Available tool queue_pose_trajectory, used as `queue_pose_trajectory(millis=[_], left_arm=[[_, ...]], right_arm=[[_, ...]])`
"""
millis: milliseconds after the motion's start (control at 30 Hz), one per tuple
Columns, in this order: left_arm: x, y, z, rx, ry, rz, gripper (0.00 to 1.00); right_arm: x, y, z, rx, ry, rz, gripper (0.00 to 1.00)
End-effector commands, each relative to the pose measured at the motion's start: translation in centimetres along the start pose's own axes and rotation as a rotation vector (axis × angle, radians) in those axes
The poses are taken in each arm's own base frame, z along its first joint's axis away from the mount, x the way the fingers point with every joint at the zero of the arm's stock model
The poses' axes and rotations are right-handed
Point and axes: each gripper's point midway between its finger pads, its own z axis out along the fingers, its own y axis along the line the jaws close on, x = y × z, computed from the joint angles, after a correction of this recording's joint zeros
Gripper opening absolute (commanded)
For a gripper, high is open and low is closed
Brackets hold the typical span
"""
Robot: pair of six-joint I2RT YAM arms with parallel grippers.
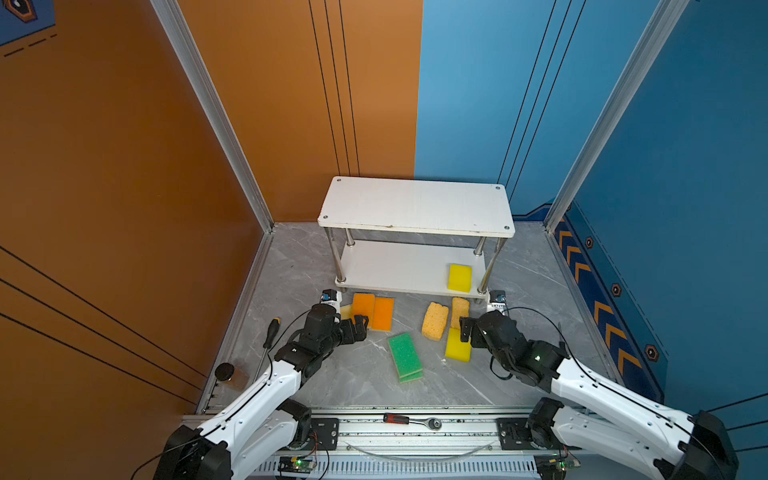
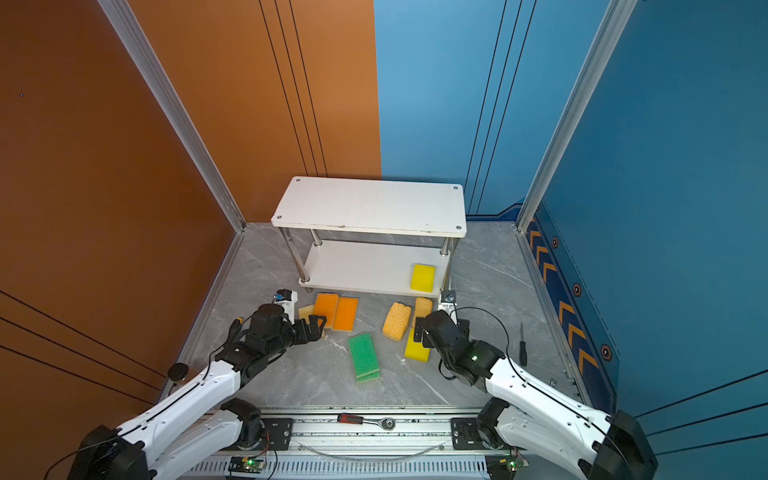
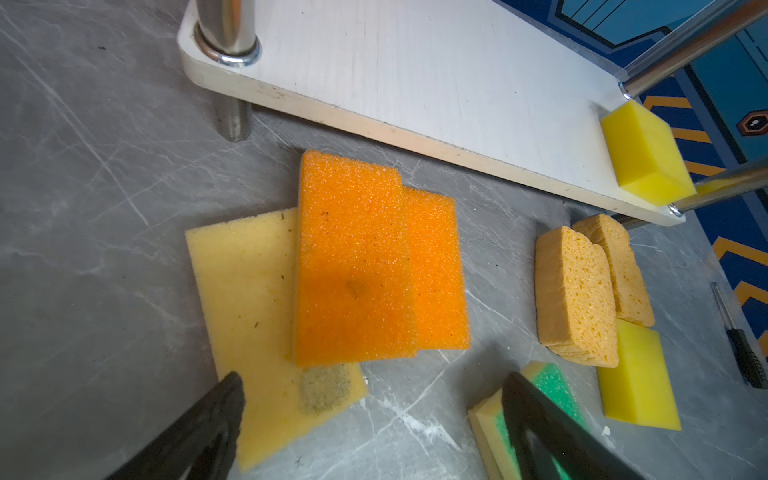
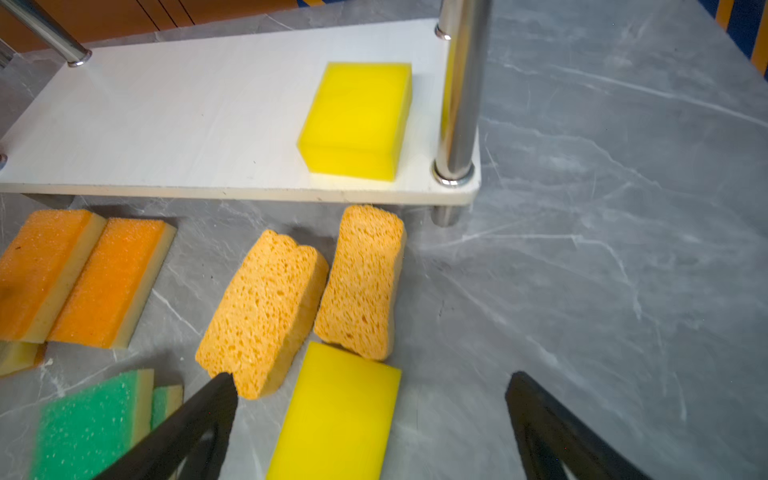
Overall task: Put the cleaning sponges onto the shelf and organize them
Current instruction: 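Withdraw the right gripper from the shelf toward the remaining sponges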
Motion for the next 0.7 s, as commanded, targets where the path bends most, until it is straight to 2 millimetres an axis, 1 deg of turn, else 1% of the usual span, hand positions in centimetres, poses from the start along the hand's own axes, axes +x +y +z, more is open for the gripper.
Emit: queue_pose_trajectory(millis=[0,133,233,400,667], left_arm=[[-1.7,-1.6,-0.3,0.047,-0.038,0.014,0.98],[-1.9,-2.0,-0.4,0.063,-0.039,0.005,0.98],[-1.6,-2.2,-0.4,0.073,-0.032,0.002,0.98],[-1.3,-2.4,-0.5,0.083,-0.030,0.009,0.98],[-1.1,-2.3,-0.8,0.089,-0.039,0.007,0.98]], right_arm=[[2.7,-2.3,-1.0,0.046,0.055,0.071,1.00],[3.9,-2.3,-1.5,-0.006,0.058,0.131,1.00],[4.7,-1.9,-1.4,-0.026,0.080,0.138,1.00],[5.9,-0.9,-1.0,-0.017,0.121,0.076,1.00],[7.0,1.0,0.4,0.022,0.152,0.000,1.00]])
